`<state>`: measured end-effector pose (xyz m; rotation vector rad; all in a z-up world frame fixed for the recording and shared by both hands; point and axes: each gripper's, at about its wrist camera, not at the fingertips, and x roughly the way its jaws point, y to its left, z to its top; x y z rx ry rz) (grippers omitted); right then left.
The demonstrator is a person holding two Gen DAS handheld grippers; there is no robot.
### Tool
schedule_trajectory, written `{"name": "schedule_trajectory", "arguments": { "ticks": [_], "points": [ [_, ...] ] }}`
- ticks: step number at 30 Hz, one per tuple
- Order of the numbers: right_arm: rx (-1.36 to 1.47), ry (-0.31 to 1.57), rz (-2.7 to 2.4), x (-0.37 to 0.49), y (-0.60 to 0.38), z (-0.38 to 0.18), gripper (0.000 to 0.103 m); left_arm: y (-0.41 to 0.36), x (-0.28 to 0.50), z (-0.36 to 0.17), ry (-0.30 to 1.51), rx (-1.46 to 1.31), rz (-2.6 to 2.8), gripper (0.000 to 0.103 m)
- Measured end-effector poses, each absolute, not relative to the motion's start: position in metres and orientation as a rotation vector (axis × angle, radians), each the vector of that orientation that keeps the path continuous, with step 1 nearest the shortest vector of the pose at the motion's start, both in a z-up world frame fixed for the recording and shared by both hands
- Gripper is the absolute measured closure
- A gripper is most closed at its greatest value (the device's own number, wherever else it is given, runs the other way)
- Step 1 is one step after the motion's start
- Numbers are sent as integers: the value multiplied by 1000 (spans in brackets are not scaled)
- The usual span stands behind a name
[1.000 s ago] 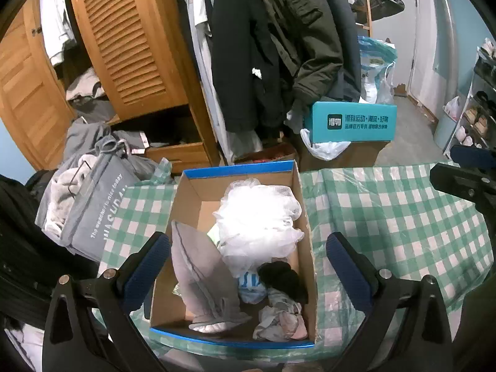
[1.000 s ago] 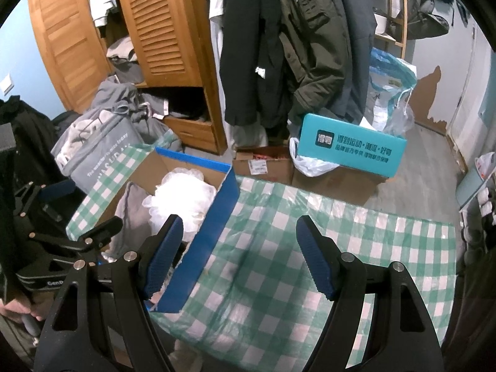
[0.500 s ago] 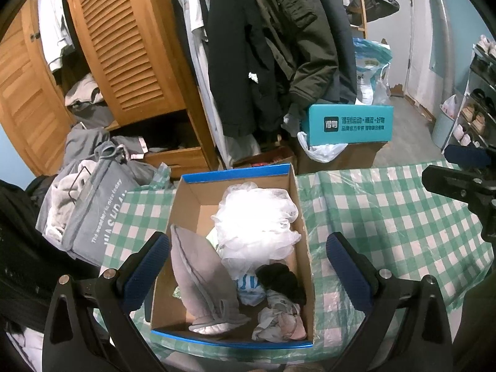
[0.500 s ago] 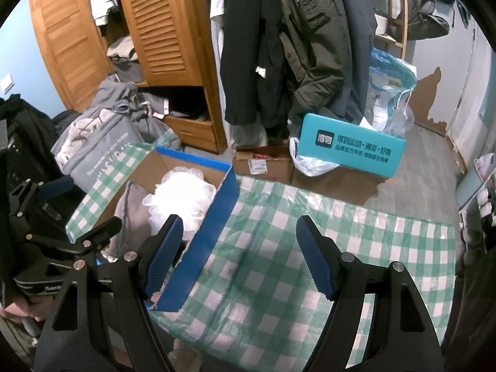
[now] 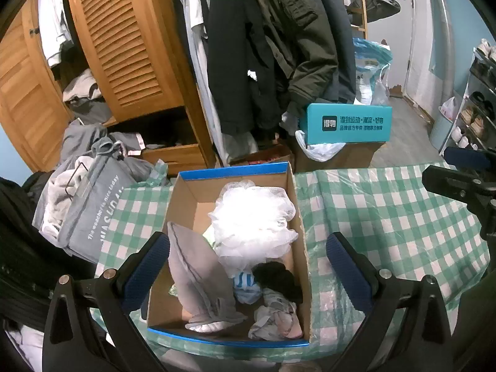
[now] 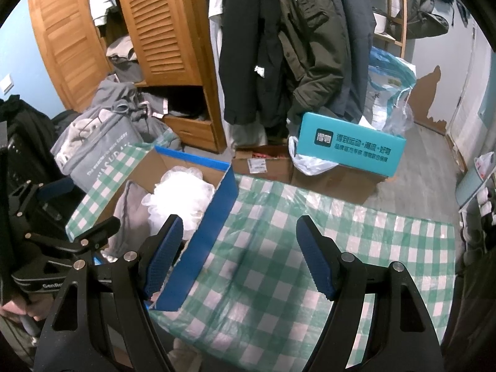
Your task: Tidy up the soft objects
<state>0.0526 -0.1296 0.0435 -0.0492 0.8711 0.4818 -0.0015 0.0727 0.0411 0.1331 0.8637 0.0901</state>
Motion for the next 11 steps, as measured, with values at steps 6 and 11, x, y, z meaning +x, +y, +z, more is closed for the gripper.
{"name": "schedule_trajectory", "arguments": {
  "ticks": [6, 11],
  "points": [
    [-49, 874, 483, 52, -130, 43, 28, 73, -1, 41, 862, 134, 86, 1],
    [-48, 874, 483, 52, -130, 43, 28, 71, -2, 40, 859, 135, 81, 1]
  ]
}}
